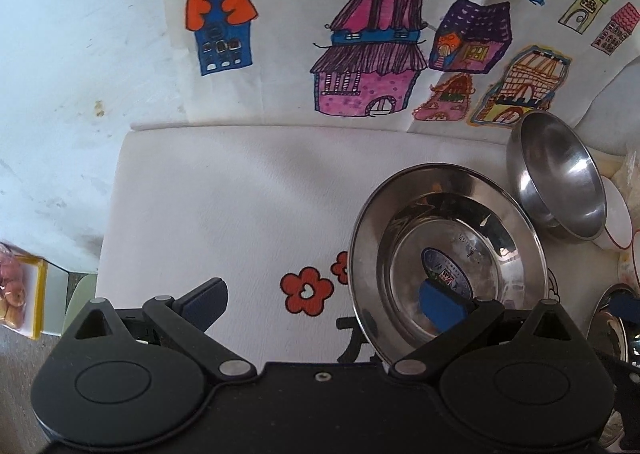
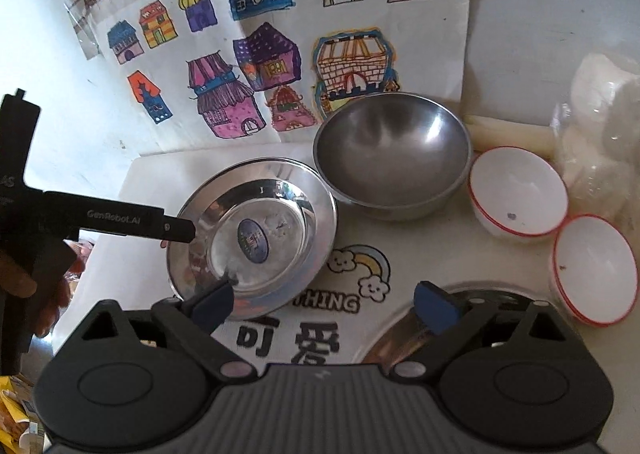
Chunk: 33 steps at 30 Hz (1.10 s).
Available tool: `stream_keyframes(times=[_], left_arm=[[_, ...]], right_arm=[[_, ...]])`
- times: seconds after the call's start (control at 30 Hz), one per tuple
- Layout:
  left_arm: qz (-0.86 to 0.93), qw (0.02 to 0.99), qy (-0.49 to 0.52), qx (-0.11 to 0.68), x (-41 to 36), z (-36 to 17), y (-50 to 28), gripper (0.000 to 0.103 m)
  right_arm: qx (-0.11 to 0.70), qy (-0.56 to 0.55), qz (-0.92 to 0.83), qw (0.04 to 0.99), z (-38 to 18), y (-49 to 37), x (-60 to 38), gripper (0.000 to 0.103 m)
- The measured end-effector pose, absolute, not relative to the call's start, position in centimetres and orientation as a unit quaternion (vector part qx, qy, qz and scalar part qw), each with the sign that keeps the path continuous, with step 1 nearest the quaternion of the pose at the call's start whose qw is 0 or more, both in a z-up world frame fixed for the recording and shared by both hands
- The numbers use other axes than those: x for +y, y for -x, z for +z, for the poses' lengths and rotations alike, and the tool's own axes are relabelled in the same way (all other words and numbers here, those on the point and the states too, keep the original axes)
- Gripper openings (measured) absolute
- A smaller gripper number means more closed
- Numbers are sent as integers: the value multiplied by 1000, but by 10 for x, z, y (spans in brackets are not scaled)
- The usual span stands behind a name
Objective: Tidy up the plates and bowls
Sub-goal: 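Grasp the rim of the small blue-label steel plate with both tools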
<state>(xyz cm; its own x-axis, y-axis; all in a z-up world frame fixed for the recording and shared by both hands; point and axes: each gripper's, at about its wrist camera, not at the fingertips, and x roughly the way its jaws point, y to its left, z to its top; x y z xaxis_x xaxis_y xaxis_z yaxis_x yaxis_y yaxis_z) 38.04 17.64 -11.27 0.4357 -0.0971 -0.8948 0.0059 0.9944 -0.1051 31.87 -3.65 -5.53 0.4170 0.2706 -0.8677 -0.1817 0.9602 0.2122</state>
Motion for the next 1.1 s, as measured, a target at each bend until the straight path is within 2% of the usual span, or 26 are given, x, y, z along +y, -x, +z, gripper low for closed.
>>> stream_keyframes(times=[0.23, 0.3, 0.33, 0.4, 0.47, 0.53, 0.67, 0.77, 0.83, 0.97, 1.1], left_arm=[[-35, 847, 35, 529, 174, -115, -382, 90], [-42, 848, 35, 528, 173, -114, -381, 85], [-49, 849, 34, 525, 172, -113, -380, 80], [-60, 850, 35, 523, 171, -113, -380, 70], [-67, 848, 38, 525, 170, -114, -381, 54], [-68, 845, 44, 528, 170, -115, -381, 43], [-75, 841, 49, 533, 169, -115, -382, 28], [-81, 839, 53, 535, 168, -115, -380, 22], [-79, 839, 55, 536, 167, -114, -378, 22], [-70, 834, 62, 544, 169, -117, -371, 22], [-67, 831, 74, 548, 172, -115, -356, 22]], right_arm=[[537, -41, 134, 832, -73, -327, -20, 88], [541, -38, 134, 829, -77, -328, -16, 82], [544, -35, 134, 827, -80, -329, -14, 80], [550, -29, 132, 824, -84, -331, -11, 68], [553, -23, 132, 822, -87, -333, -9, 63], [555, -21, 133, 821, -88, -335, -8, 62], [559, -27, 138, 817, -91, -337, -8, 53], [562, -38, 143, 814, -93, -341, -9, 41], [561, -43, 150, 813, -92, -342, -8, 32], [564, -42, 159, 809, -90, -340, -8, 27], [565, -35, 176, 805, -83, -332, -10, 27]])
